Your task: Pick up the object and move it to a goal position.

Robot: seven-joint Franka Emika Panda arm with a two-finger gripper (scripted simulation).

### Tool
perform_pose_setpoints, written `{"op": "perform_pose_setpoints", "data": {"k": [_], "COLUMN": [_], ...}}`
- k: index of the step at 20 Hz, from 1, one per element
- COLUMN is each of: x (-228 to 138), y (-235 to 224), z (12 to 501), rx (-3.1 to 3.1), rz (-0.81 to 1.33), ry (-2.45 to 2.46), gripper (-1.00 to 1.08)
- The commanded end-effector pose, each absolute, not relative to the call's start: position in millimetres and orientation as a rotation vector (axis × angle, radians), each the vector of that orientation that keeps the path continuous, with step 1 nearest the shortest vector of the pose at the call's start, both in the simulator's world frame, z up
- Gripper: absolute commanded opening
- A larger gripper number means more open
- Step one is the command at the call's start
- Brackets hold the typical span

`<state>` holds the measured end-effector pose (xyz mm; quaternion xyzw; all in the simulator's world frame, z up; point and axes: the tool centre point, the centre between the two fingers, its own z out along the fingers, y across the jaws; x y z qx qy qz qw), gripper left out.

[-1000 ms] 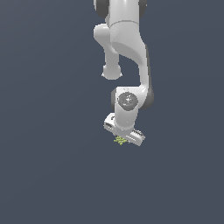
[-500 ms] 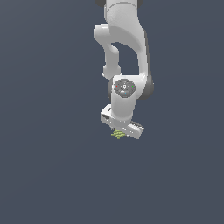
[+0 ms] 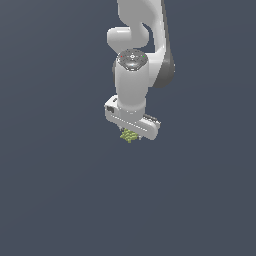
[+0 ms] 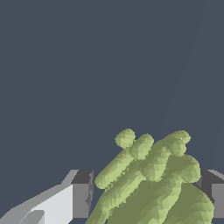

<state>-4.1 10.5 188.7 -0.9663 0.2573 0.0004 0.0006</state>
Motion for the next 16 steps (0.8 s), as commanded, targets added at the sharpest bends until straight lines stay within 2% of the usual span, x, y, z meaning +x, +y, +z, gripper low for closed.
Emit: {"op": "perform_pose_setpoints", "data": {"k": [1, 16], "x": [-12, -55], "y": [2, -50], "z": [218, 391], "rx": [-3.034, -3.034], "rz": [0.001, 0.001], "ry": [0.808, 0.81], "gripper": [-1.0, -1.0]}}
